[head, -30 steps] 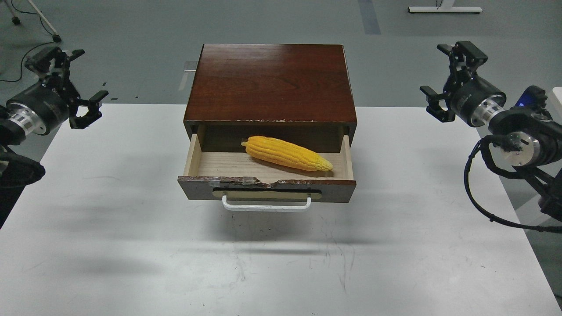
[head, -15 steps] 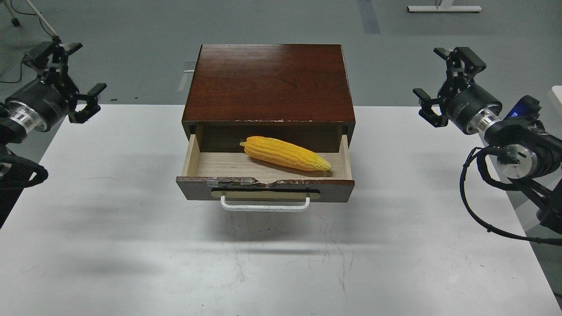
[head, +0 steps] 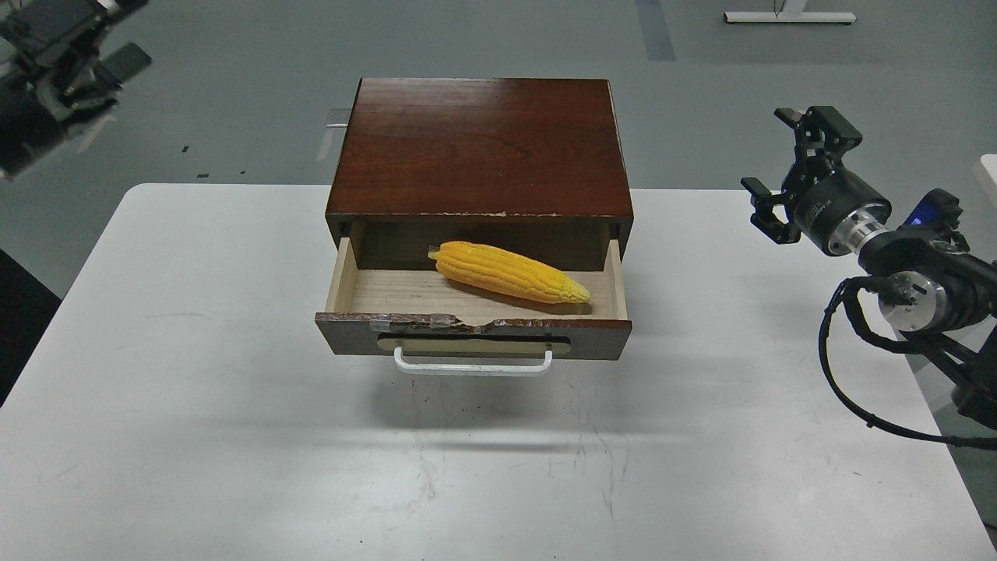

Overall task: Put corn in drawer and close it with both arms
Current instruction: 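Move the left gripper down to the drawer front near the handle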

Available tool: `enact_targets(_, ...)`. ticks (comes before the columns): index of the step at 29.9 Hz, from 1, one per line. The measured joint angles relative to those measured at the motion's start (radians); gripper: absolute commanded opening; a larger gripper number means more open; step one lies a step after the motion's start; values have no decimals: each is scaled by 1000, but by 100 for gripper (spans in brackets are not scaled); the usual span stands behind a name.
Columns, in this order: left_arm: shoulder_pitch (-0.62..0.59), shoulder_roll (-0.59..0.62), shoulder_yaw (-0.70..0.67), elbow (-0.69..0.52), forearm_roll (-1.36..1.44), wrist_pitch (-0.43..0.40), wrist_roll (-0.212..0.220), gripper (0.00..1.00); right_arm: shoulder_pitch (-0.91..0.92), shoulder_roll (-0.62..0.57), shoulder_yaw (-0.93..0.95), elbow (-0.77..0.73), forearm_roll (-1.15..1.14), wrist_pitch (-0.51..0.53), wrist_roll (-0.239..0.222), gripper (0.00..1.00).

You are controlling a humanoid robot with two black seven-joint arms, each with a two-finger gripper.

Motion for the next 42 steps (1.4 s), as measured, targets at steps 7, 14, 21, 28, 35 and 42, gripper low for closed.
enact_targets(7, -8, -83, 16, -133, 114, -46, 1, 60, -1, -2, -48, 3, -5, -31, -3, 100)
enact_targets(14, -32, -211, 13, -181, 436, 157, 1, 0, -2, -3, -55, 2, -7, -36, -1, 100)
enact_targets(21, -40, -155, 31, -283, 498, 5, 1, 0, -9, -3, -56, -15, -9, -36, 1, 100)
enact_targets(28, -31, -129, 62, -288, 812, -116, 1, 0, -19, -1, -60, -79, -12, -29, 1, 100)
enact_targets(35, -18, -135, 120, -288, 871, -122, 1, 0, -26, 1, -61, -146, -12, -22, 1, 100)
enact_targets(42, -1, -138, 209, -288, 881, -127, 1, 0, -32, 12, -87, -182, -12, -19, 0, 100)
